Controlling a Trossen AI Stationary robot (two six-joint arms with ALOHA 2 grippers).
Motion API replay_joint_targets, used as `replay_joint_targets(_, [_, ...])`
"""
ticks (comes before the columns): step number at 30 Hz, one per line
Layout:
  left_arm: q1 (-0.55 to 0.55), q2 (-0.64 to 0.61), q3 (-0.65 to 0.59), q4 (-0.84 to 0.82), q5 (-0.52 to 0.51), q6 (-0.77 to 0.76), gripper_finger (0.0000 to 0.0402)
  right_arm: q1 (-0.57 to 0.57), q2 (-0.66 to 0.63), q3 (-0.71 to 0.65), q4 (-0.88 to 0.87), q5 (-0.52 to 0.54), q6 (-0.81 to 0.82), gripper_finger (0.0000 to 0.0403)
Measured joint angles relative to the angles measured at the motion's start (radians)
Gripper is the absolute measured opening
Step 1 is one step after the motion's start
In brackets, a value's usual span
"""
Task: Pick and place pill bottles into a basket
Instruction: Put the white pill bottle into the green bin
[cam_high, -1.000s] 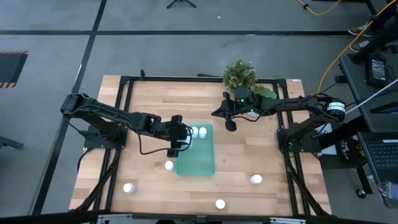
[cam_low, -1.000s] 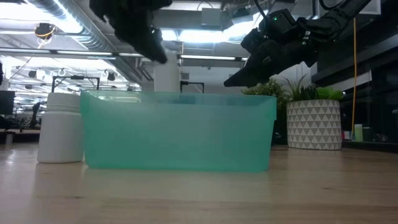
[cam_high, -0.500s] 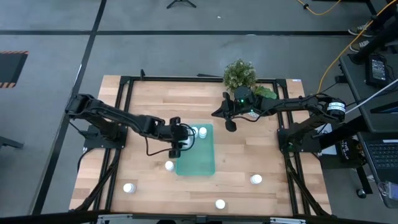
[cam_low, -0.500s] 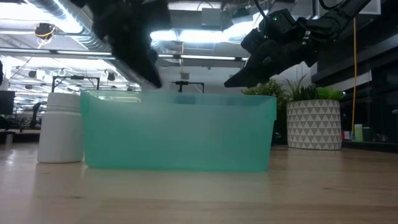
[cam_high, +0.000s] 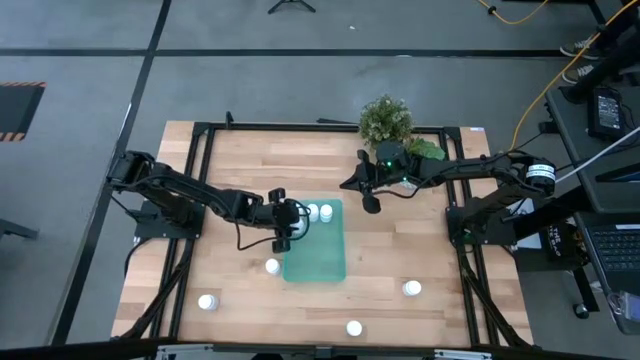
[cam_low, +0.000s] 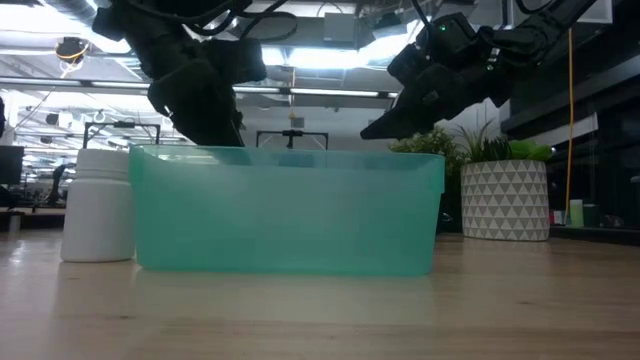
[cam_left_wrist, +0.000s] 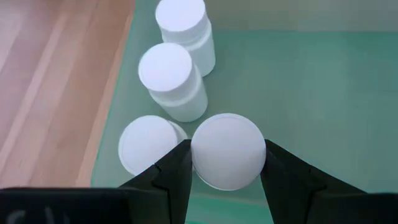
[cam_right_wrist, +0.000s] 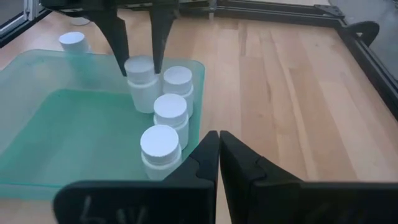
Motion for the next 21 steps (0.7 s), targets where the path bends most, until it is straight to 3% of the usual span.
replay_joint_targets(21, [0.0,0.064,0.0,0.042,-0.013,-0.011,0.016,0.0,0.0,0.0,-0.002,0.0,-0.004,0.0018])
